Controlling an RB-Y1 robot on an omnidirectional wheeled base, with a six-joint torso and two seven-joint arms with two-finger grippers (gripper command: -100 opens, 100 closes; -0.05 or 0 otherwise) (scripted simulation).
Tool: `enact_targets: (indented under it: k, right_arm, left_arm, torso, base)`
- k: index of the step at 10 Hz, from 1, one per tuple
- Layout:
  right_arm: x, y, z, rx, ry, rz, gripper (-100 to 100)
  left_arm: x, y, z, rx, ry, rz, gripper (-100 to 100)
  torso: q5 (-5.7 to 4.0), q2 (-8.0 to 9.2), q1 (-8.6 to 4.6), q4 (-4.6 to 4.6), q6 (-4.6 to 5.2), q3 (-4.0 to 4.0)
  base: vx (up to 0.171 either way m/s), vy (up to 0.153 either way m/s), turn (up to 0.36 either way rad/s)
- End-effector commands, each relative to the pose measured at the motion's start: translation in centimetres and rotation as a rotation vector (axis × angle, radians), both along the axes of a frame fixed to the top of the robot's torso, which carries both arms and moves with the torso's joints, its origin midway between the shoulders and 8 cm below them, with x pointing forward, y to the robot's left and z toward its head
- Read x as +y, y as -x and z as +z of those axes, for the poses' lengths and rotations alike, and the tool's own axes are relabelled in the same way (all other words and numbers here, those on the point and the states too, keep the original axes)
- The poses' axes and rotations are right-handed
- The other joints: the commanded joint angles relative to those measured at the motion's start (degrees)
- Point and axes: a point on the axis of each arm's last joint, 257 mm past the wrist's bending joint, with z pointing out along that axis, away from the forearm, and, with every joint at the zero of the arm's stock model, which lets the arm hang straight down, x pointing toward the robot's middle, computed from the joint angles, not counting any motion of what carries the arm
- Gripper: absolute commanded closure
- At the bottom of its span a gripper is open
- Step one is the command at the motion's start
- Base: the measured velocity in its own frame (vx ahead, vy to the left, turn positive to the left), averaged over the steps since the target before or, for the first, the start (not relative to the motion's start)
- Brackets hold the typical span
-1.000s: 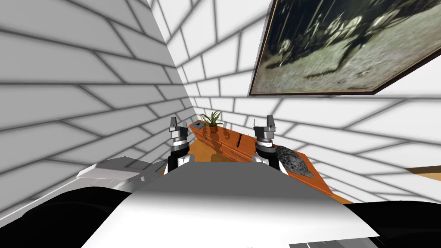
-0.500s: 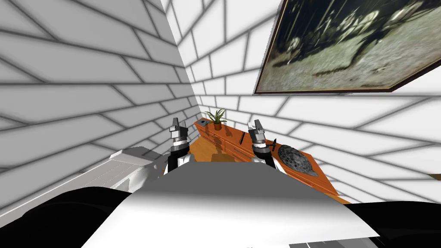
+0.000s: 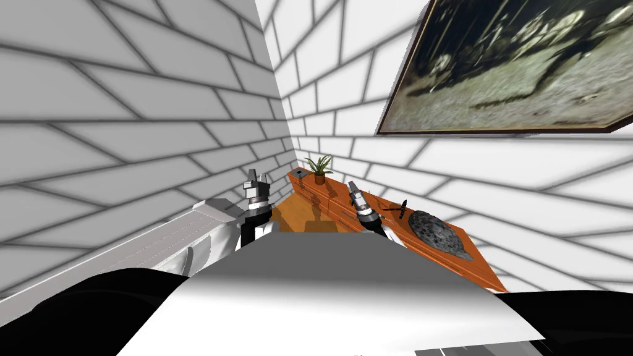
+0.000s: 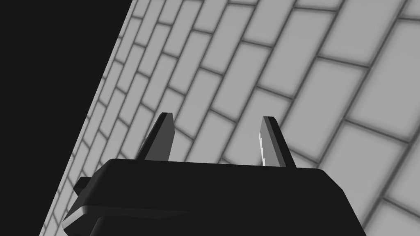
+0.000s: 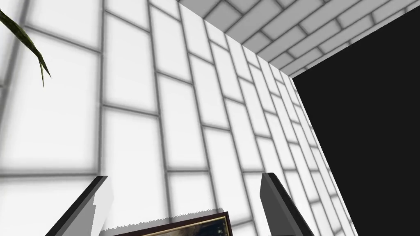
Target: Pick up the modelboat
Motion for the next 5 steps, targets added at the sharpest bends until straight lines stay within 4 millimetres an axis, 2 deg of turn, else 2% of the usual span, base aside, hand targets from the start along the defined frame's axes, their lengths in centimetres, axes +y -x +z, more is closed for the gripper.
enact_targets:
  k: [1, 2, 4, 5]
  right_arm:
    - [1.6, 0.3, -3.3, 0.04, 0.108, 0.02, -100]
    - [1.5, 0.2, -3.8, 0.047, 0.114, 0.015, -100]
    - [3.3, 0.6, -8.3, 0.096, 0.273, 0.05, -100]
    - [3.1, 0.5, -9.1, 0.109, 0.285, 0.042, -100]
  left_arm:
    - [0.0, 0.0, 0.0, 0.0, 0.0, 0.0, 0]
    - [0.0, 0.0, 0.0, 0.0, 0.0, 0.0, 0]
    - [0.0, 0.0, 0.0, 0.0, 0.0, 0.0, 0]
    - [0.0, 0.0, 0.0, 0.0, 0.0, 0.0, 0]
  torso:
    - [0.0, 0.0, 0.0, 0.0, 0.0, 0.0]
    - [0.01, 0.02, 0.06, 0.0, 0.0, 0.0]
    - [-0.02, -0.01, -0.08, -0.01, 0.02, -0.01]
    - [-0.01, -0.01, -0.04, -0.01, 0.01, -0.01]
  base:
    - [-0.064, 0.073, 0.257]
    - [-0.051, 0.049, 0.082]
    - [-0.054, 0.048, 0.216]
    - [-0.043, 0.043, 0.109]
